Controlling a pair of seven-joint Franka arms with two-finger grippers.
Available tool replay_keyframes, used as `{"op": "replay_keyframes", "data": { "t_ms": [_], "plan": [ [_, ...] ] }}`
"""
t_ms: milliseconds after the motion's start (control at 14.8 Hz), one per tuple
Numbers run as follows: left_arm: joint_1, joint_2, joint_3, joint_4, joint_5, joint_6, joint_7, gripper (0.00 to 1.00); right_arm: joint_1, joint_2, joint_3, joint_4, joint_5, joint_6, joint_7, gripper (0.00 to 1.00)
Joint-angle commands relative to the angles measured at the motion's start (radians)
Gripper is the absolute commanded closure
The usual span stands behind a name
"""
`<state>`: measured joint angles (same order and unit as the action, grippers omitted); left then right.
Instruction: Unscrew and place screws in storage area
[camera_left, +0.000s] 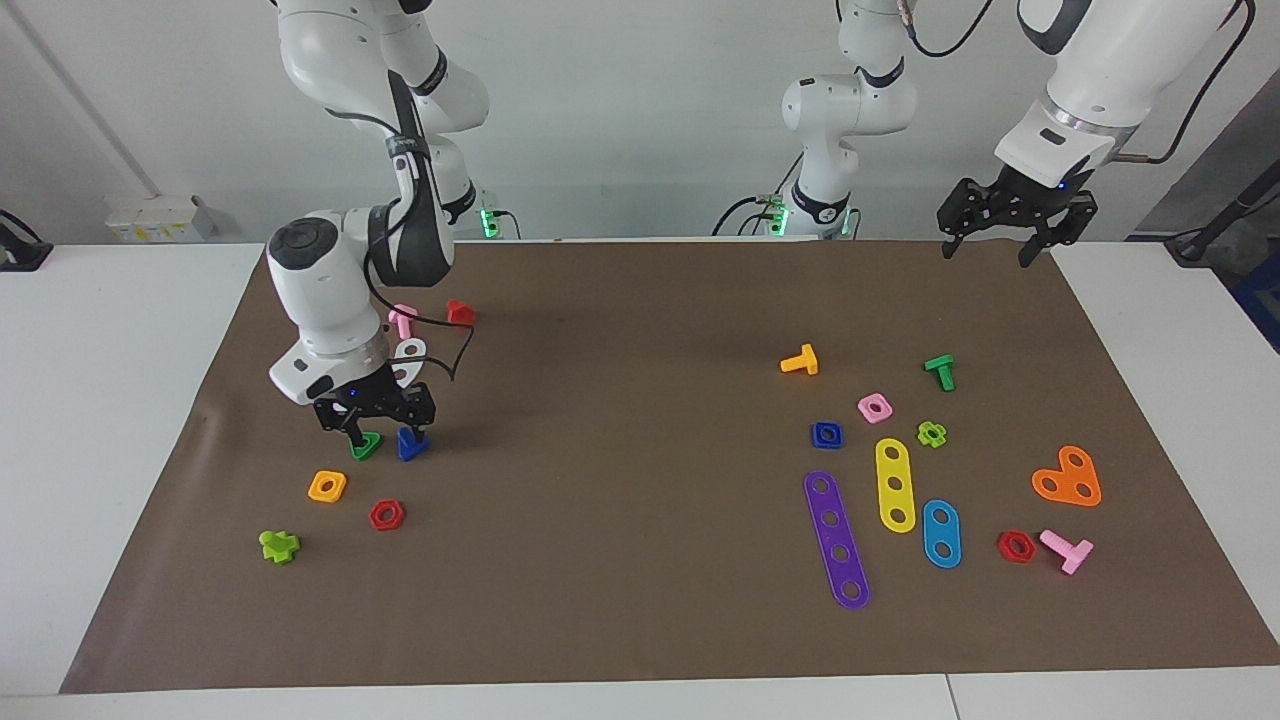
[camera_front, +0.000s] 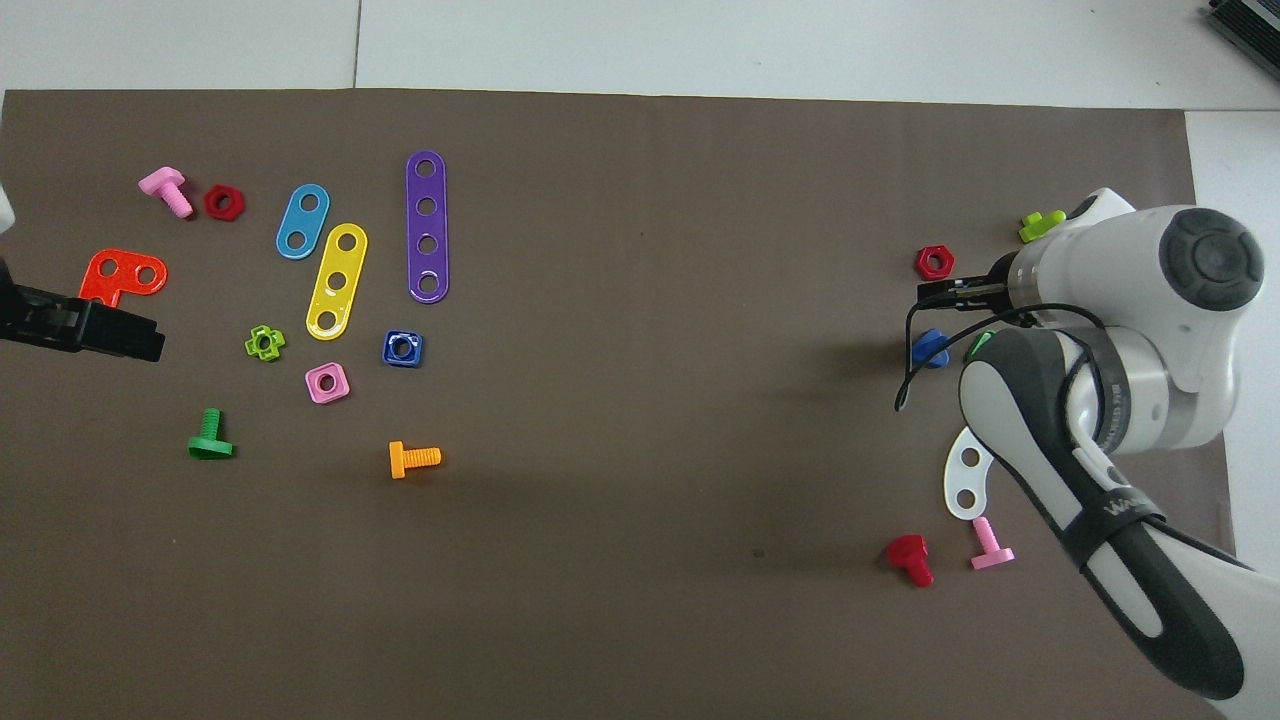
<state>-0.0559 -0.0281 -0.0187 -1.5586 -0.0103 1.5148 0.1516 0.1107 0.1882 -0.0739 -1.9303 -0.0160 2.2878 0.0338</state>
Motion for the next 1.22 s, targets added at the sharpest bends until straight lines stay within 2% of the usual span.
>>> {"op": "replay_keyframes", "data": {
  "t_ms": [0,136,339,542,610,814,949,1153],
  "plan": [
    [0.014,-0.027,-0.006,-0.028,-0.008,-0.008,0.005,0.0,-0.022,-0.016,0.0,0.118,0.005,-0.117,0.031,0.0],
    [0.014,-0.027,-0.006,-0.028,-0.01,-0.007,0.005,0.0,-0.041,-0.068,-0.003,0.149,0.004,-0.198,0.049,0.0],
    [0.014,-0.027,-0.006,-0.028,-0.01,-0.007,0.005,0.0,-0.072,-0.157,-0.004,0.211,0.021,-0.425,0.07,0.0],
    [0.014,-0.027,-0.006,-0.028,-0.01,-0.007,0.005,0.0,-0.077,-0.159,-0.004,0.364,0.043,-0.676,0.179,0.0],
    [0.014,-0.027,-0.006,-0.028,-0.01,-0.007,0.005,0.0,-0.075,-0.162,-0.004,0.385,0.045,-0.72,0.179,0.0],
    [0.014,-0.027,-0.006,-0.028,-0.01,-0.007,0.005,0.0,-0.089,-0.19,-0.004,0.344,0.037,-0.737,0.164,0.0],
    [0.014,-0.027,-0.006,-0.028,-0.01,-0.007,0.005,0.0,-0.077,-0.207,0.0,0.312,0.034,-0.74,0.088,0.0],
    [0.014,-0.027,-0.006,-0.028,-0.01,-0.007,0.005,0.0,-0.074,-0.21,0.003,0.321,0.013,-0.766,0.051,0.0]
  ]
}}
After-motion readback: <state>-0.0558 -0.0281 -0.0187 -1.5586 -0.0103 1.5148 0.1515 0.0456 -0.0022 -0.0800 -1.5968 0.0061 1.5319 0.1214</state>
